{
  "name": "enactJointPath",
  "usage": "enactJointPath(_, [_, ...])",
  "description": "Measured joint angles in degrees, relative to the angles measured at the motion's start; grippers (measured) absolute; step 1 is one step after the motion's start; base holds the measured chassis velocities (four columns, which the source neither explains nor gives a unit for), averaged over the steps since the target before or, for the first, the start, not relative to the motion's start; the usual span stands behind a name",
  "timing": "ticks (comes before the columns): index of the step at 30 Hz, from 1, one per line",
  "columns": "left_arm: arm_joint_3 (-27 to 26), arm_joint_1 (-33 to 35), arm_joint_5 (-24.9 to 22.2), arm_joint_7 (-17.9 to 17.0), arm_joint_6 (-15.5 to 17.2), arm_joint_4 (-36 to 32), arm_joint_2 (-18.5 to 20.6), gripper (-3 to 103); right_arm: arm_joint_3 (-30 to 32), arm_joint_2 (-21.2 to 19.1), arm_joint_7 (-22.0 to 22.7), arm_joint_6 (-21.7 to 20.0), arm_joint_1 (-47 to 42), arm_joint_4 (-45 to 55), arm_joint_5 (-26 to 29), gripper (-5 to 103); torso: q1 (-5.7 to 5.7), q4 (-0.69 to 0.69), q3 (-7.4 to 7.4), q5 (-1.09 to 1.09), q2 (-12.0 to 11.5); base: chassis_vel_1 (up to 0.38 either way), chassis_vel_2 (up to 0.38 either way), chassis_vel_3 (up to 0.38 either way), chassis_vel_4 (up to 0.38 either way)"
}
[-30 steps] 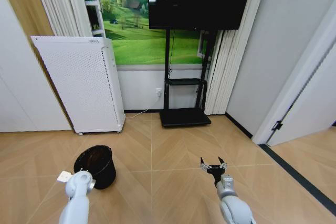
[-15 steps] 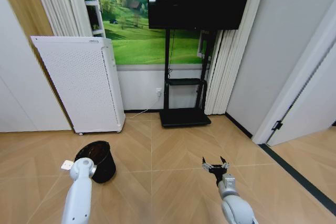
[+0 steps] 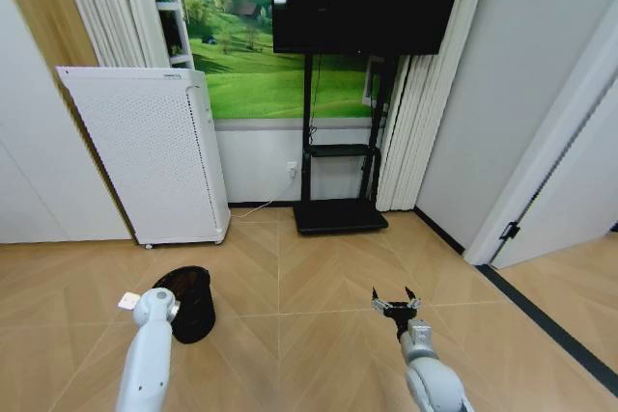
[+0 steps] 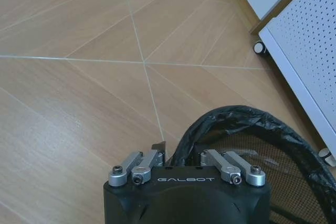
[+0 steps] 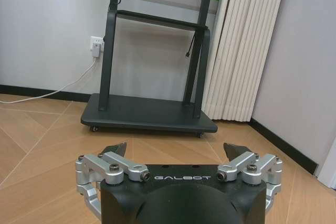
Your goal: Pick up the trash bin and place the garbage on the floor into it.
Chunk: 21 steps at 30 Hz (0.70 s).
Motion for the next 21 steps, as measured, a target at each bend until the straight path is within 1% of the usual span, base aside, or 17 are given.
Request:
enactJointPath(1, [0.0, 0.0, 0.5, 0.6, -0.3, 0.0, 0.1, 34, 0.0, 0.0, 0.0, 0.1, 0.0, -0.2, -0.1, 100, 0.00, 0.00, 0.00, -0.01, 0.0, 0.000, 0.000, 0.000, 0.000])
enactJointPath(3, [-0.1, 0.0, 1.5, 1.4, -0.7, 0.1, 0.2, 34, 0.1, 0.0, 0.0, 0.2, 0.0, -0.4, -0.2, 100, 0.00, 0.00, 0.00, -0.02, 0.0, 0.000, 0.000, 0.000, 0.000])
enactJointPath(4, [-0.2, 0.3, 3.7, 3.4, -1.3, 0.2, 0.4, 45, 0.4, -0.1, 0.0, 0.3, 0.1, -0.6, -0.2, 100, 0.00, 0.00, 0.00, -0.01, 0.0, 0.000, 0.000, 0.000, 0.000])
enactJointPath(6, [-0.2, 0.8, 7.1, 6.7, -2.2, 0.1, 0.6, 51, 0.7, -0.2, 0.0, 0.5, 0.2, -0.9, -0.2, 100, 0.00, 0.00, 0.00, -0.01, 0.0, 0.000, 0.000, 0.000, 0.000])
enactJointPath(7, [-0.2, 0.8, 7.1, 6.7, -2.2, 0.1, 0.6, 51, 0.7, -0.2, 0.0, 0.5, 0.2, -0.9, -0.2, 100, 0.00, 0.00, 0.00, -0.01, 0.0, 0.000, 0.000, 0.000, 0.000])
enactJointPath(8, [-0.2, 1.2, 10.0, 9.4, -3.0, -0.1, 0.7, 57, 0.9, -0.3, 0.0, 0.6, 0.3, -1.0, -0.2, 100, 0.00, 0.00, 0.00, -0.03, 0.0, 0.000, 0.000, 0.000, 0.000])
enactJointPath(9, [-0.2, 2.2, 15.2, 15.3, -4.3, -1.1, 0.7, 62, 1.1, -0.4, 0.1, 0.6, 0.3, -1.0, 0.0, 100, 0.00, 0.00, 0.00, -0.02, 0.0, 0.000, 0.000, 0.000, 0.000])
enactJointPath(10, [-0.2, 2.2, 15.2, 15.3, -4.3, -1.1, 0.7, 62, 1.1, -0.4, 0.1, 0.6, 0.3, -1.0, 0.0, 100, 0.00, 0.00, 0.00, -0.02, 0.0, 0.000, 0.000, 0.000, 0.000])
enactJointPath(13, [0.3, 5.8, 27.4, 30.0, -7.1, -5.4, 0.4, 78, 0.9, -0.2, 0.2, 0.6, 0.4, -1.0, 0.2, 100, 0.00, 0.00, 0.00, -0.01, 0.0, 0.000, 0.000, 0.000, 0.000])
enactJointPath(14, [0.3, 5.8, 27.4, 30.0, -7.1, -5.4, 0.4, 78, 0.9, -0.2, 0.2, 0.6, 0.4, -1.0, 0.2, 100, 0.00, 0.00, 0.00, -0.01, 0.0, 0.000, 0.000, 0.000, 0.000])
enactJointPath(15, [0.7, 6.8, 29.4, 32.8, -7.5, -6.9, 0.3, 78, 0.8, -0.1, 0.2, 0.6, 0.4, -1.0, 0.2, 100, 0.00, 0.00, 0.00, -0.02, 0.0, 0.000, 0.000, 0.000, 0.000])
enactJointPath(16, [1.3, 8.7, 32.6, 38.3, -8.2, -9.7, 0.2, 89, 0.7, 0.1, 0.1, 0.6, 0.6, -1.0, 0.2, 100, 0.00, 0.00, 0.00, -0.02, 0.0, 0.000, 0.000, 0.000, 0.000])
enactJointPath(17, [1.8, 10.2, 35.1, 42.3, -8.7, -11.9, 0.2, 89, 0.6, 0.3, 0.1, 0.6, 0.6, -1.0, 0.2, 100, 0.00, 0.00, 0.00, -0.01, 0.0, 0.000, 0.000, 0.000, 0.000])
enactJointPath(18, [2.2, 11.4, 36.7, 45.2, -9.3, -13.6, 0.1, 94, 0.5, 0.4, 0.1, 0.6, 0.7, -1.0, 0.2, 100, 0.00, 0.00, 0.00, 0.00, 0.0, 0.000, 0.000, 0.000, 0.000])
enactJointPath(19, [2.2, 11.4, 36.7, 45.2, -9.3, -13.6, 0.1, 94, 0.5, 0.4, 0.1, 0.6, 0.7, -1.0, 0.2, 100, 0.00, 0.00, 0.00, 0.00, 0.0, 0.000, 0.000, 0.000, 0.000])
enactJointPath(20, [3.1, 13.3, 38.6, 49.0, -9.9, -16.1, -0.1, 98, 0.5, 0.9, 0.1, 0.6, 0.8, -1.0, 0.2, 100, 0.00, 0.00, 0.00, -0.01, 0.0, 0.000, 0.000, 0.000, 0.000])
enactJointPath(21, [3.1, 13.3, 38.6, 49.0, -9.9, -16.1, -0.1, 98, 0.5, 0.9, 0.1, 0.6, 0.8, -1.0, 0.2, 100, 0.00, 0.00, 0.00, -0.01, 0.0, 0.000, 0.000, 0.000, 0.000])
